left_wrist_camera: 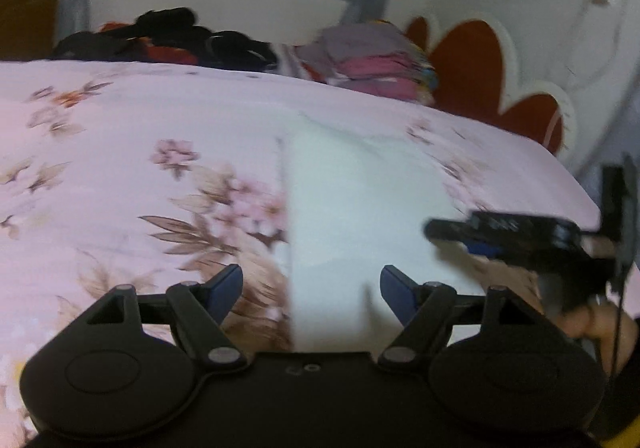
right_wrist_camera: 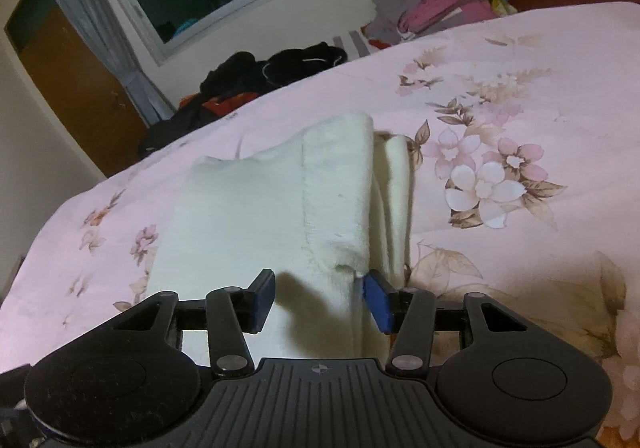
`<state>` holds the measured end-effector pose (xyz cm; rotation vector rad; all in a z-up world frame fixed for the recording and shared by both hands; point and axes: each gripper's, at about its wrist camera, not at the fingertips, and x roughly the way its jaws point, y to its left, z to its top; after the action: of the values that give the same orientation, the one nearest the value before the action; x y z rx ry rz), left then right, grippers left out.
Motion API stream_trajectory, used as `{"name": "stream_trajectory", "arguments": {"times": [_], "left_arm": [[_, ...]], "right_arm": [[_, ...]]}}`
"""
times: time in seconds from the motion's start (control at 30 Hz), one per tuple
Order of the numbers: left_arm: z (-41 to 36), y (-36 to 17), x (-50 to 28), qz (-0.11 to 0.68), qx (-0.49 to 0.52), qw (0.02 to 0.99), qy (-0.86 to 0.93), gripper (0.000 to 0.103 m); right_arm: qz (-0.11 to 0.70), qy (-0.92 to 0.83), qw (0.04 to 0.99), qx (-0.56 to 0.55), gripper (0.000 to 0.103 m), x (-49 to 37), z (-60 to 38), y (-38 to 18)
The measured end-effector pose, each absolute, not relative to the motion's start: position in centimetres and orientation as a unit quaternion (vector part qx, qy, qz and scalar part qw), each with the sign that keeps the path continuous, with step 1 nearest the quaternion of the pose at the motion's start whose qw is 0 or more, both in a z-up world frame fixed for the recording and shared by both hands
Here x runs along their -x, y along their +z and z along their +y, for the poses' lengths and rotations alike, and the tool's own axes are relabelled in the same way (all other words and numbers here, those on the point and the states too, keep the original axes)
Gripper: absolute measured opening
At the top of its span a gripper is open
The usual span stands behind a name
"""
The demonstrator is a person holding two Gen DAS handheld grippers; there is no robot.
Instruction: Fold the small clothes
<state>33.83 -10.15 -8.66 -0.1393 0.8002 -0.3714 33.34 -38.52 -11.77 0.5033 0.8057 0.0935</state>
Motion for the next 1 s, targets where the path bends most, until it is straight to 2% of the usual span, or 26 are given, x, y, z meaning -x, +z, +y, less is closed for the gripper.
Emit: {"name": "stream_trajectory", "arguments": {"times": [0.07, 0.1, 0.13, 0.37, 0.57, 0.8, 0.83, 0.9, 0.93, 0.97, 1.0], "left_arm": [[-9.8, -8.6, -34.6, 0.389, 0.074, 0.903, -0.17, 0.074], [-9.8, -8.7, -35.0, 0.388, 0.075, 0.903, -0.167, 0.074], [-9.6, -8.7, -35.2, 0.389, 0.074, 0.904, -0.164, 0.074], [-11.2, -9.4, -38.6, 0.392, 0.081, 0.901, -0.169, 0.074], [-13.2, -10.6, -39.9, 0.407, 0.082, 0.891, -0.185, 0.074], [-13.1, -11.3, -40.8, 0.423, 0.093, 0.882, -0.188, 0.073], [-13.0, -10.9, -41.1, 0.419, 0.099, 0.883, -0.188, 0.073], [-12.8, -10.3, -42.0, 0.413, 0.107, 0.885, -0.188, 0.074], [-12.9, -10.0, -42.6, 0.411, 0.108, 0.886, -0.187, 0.074], [-12.9, -9.8, -43.1, 0.41, 0.11, 0.887, -0.185, 0.074], [-12.8, -9.6, -43.6, 0.407, 0.115, 0.888, -0.182, 0.074]], "right_arm": [[0.387, 0.044, 0.885, -0.255, 0.05, -33.5, -38.6, -12.0], [0.386, 0.043, 0.885, -0.256, 0.042, -33.6, -38.6, -12.0], [0.386, 0.046, 0.884, -0.26, 0.014, -33.7, -38.6, -11.9], [0.372, 0.034, 0.895, -0.244, 0.007, -32.7, -39.0, -10.8], [0.391, 0.014, 0.894, -0.218, 0.007, -31.5, -39.7, -11.8], [0.369, 0.025, 0.906, -0.206, 0.008, -31.2, -39.8, -9.6], [0.361, 0.026, 0.909, -0.205, 0.009, -31.3, -39.8, -9.1], [0.351, 0.023, 0.913, -0.205, 0.032, -32.0, -39.9, -8.3], [0.345, 0.02, 0.915, -0.207, 0.06, -32.5, -40.0, -8.1], [0.34, 0.014, 0.917, -0.206, 0.066, -33.2, -40.1, -8.0], [0.337, 0.014, 0.918, -0.208, 0.066, -33.8, -40.3, -7.8]]}}
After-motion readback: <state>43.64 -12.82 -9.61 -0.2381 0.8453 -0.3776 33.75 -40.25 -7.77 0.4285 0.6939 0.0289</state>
